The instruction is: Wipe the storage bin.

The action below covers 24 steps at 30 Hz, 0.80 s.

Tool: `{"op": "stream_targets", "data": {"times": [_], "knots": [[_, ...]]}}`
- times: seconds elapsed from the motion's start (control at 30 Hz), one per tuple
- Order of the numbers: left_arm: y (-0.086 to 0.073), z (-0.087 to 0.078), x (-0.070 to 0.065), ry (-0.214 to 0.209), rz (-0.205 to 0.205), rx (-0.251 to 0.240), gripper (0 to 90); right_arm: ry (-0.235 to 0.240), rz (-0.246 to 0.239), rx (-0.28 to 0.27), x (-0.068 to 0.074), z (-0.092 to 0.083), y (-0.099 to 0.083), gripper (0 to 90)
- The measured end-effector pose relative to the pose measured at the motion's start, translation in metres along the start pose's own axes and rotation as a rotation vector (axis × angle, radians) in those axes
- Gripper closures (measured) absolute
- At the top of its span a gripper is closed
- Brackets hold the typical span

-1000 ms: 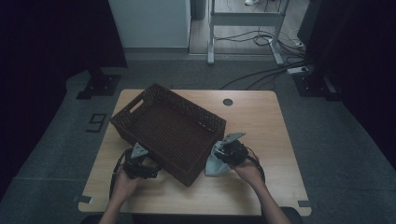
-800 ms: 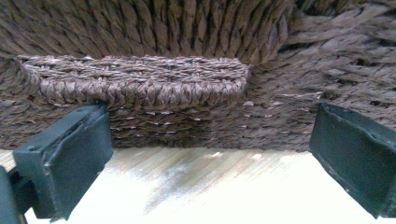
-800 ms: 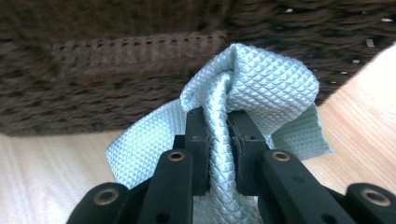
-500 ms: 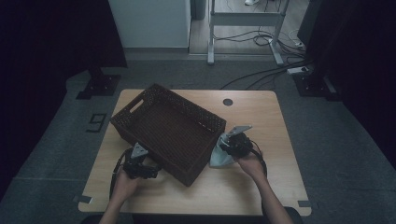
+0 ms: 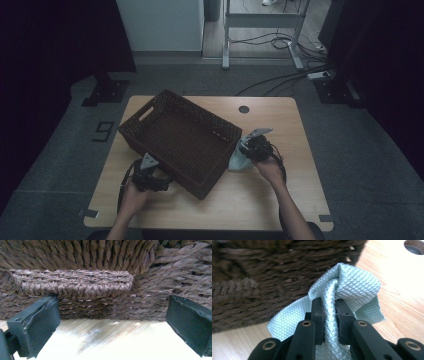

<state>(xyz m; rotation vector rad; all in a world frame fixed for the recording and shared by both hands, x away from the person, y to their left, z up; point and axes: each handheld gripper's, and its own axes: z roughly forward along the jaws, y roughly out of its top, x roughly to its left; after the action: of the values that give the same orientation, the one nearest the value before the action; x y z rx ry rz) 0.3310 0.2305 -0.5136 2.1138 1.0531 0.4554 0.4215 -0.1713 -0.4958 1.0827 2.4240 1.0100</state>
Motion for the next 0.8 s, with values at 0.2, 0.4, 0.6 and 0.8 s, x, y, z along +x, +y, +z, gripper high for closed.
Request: {"op": "stream_targets", "data": {"times": [0.2,0.4,0.6,0.8], "knots": [[0.0,0.0,0.0,0.0,-0.003,-0.002,0.0,-0.038,0.023,-0.002,-0.009,0.002,0.001,78.8],[0.0,0.0,0.0,0.0,-0.002,-0.003,0.0,-0.042,0.016,0.007,-0.009,0.006,0.001,79.3],[0.0,0.0,0.0,0.001,-0.002,-0.002,0.0,-0.048,-0.002,0.057,-0.007,0.015,-0.003,80.1],[0.0,0.0,0.0,0.0,-0.001,-0.002,0.0,-0.054,-0.023,0.118,-0.005,0.028,-0.008,80.4]]}}
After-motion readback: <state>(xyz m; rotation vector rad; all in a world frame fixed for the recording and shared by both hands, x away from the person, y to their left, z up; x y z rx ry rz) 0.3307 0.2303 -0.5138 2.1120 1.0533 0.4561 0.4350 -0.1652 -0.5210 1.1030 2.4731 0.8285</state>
